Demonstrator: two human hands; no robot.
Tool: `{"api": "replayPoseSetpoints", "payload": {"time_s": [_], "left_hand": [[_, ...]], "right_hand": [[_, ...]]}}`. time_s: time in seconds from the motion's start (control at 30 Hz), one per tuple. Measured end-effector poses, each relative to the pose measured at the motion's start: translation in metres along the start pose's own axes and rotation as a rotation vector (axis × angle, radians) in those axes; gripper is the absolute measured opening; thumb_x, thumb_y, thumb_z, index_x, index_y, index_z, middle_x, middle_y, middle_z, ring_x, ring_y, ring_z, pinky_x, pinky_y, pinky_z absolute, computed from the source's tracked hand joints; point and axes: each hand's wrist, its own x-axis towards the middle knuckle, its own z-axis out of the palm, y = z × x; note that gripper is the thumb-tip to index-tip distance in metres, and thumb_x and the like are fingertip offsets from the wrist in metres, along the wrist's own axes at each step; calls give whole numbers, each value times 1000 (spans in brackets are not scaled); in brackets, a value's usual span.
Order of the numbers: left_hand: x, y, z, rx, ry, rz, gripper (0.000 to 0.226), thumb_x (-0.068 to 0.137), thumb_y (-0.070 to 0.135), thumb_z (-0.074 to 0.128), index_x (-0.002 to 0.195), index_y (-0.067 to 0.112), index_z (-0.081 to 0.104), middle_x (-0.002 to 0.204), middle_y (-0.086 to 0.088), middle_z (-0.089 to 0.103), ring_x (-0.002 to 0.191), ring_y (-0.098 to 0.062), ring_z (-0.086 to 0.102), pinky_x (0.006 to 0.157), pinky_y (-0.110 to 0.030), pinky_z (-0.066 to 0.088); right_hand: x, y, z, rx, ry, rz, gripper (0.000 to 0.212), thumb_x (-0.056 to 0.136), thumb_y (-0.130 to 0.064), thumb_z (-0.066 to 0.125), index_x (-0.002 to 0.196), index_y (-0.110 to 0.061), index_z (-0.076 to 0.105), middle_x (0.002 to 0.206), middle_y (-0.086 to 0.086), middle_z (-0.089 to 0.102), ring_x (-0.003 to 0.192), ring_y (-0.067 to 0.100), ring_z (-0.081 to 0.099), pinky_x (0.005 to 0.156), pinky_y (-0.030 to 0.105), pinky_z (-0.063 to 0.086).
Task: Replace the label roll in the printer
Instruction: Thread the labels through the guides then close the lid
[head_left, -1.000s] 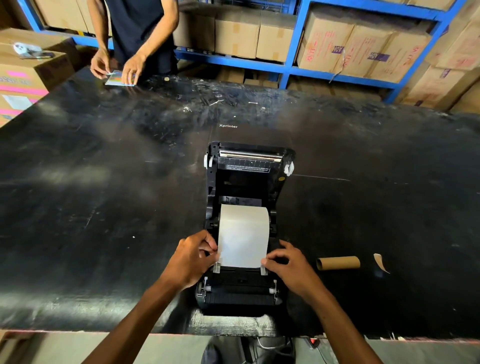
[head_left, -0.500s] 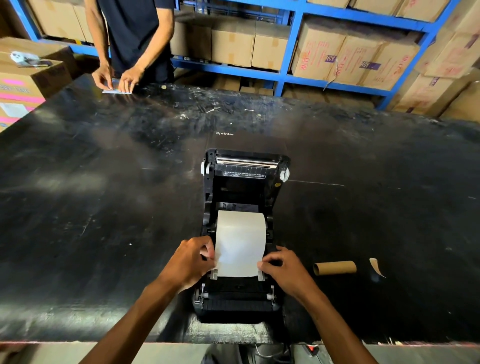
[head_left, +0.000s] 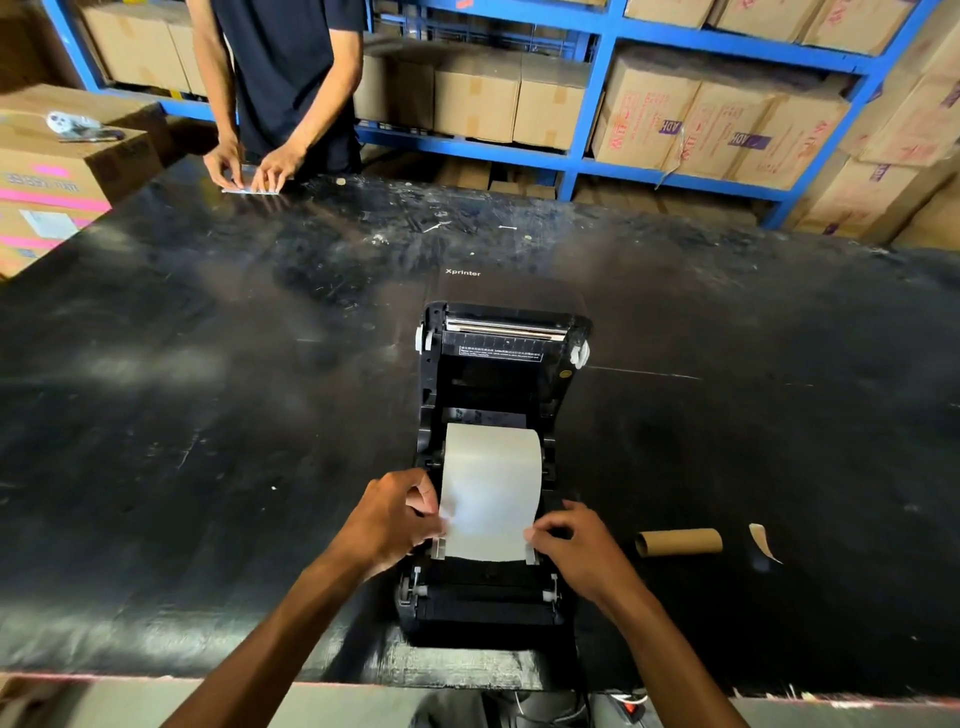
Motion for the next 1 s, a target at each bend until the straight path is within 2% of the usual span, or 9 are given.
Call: {"api": "replayPoseSetpoints", "payload": {"time_s": [0.13, 0.23, 0.37, 0.47, 0.53, 0.67, 0.8, 0.87, 1.0], "left_hand": [[1, -1, 0, 36, -22, 10, 22, 76, 3, 73, 69, 16, 57, 76, 0, 70, 71, -15, 67, 62, -24, 51], [4, 0, -1, 86, -44, 13, 22, 75, 1, 71, 68, 17, 57, 76, -2, 70, 70, -16, 66, 59, -22, 49], [4, -1, 0, 62, -40, 39, 23, 75, 9, 75, 68, 20, 56, 77, 4, 69, 68, -8, 64, 60, -18, 45], [3, -2, 2, 94, -44, 58, 23, 77, 10, 74, 70, 22, 56, 86, 1, 72, 74, -6, 64, 62, -19, 47], [4, -2, 2, 118, -40, 66, 24, 78, 9, 73, 70, 23, 55, 89, 0, 72, 73, -6, 63, 60, -19, 46], [2, -8, -1, 133, -72, 114, 28, 82, 9, 68, 69, 26, 51, 82, 9, 67, 64, -2, 58, 55, -15, 41], [-2, -13, -2, 194, -58, 176, 30, 84, 14, 64, 69, 33, 46, 80, 12, 62, 64, -5, 54, 57, -22, 39], [-2, -12, -1, 216, -48, 203, 31, 84, 16, 64, 69, 34, 44, 79, 13, 62, 60, -3, 54, 55, -21, 38], [-1, -10, 2, 204, -15, 205, 33, 84, 15, 65, 68, 34, 44, 83, 10, 65, 61, -1, 54, 57, -22, 40]], "right_hand": [[1, -5, -4, 29, 10, -8, 15, 83, -27, 69, 74, -17, 76, 102, -3, 69, 108, 14, 56, 99, 41, 38], [-2, -7, -3, 52, 37, -22, 16, 81, -25, 71, 71, -14, 74, 92, -6, 65, 94, 13, 59, 99, 49, 43], [-5, -9, -5, -72, 27, -22, 21, 85, -29, 66, 64, -27, 65, 114, -1, 57, 121, 22, 47, 109, 49, 27], [-3, -13, -10, -128, -15, -25, 25, 86, -31, 64, 62, -27, 61, 123, 1, 57, 129, 23, 41, 108, 45, 22], [-1, -13, -11, -146, -15, -33, 23, 86, -31, 65, 63, -26, 63, 121, 0, 61, 131, 21, 40, 109, 45, 21], [-2, -10, -7, -109, -19, -44, 20, 85, -30, 66, 70, -18, 71, 103, -5, 69, 131, 18, 40, 111, 55, 23], [-6, -13, -3, -54, -29, -26, 34, 87, -29, 64, 54, -25, 58, 95, 0, 59, 115, 21, 48, 108, 58, 28], [-8, -15, -2, -92, -17, -17, 39, 89, -30, 61, 52, -26, 51, 99, -1, 54, 117, 27, 48, 108, 55, 29], [-9, -20, -5, -236, -15, -21, 37, 90, -30, 58, 55, -26, 50, 118, 8, 58, 125, 28, 43, 107, 45, 26]]}}
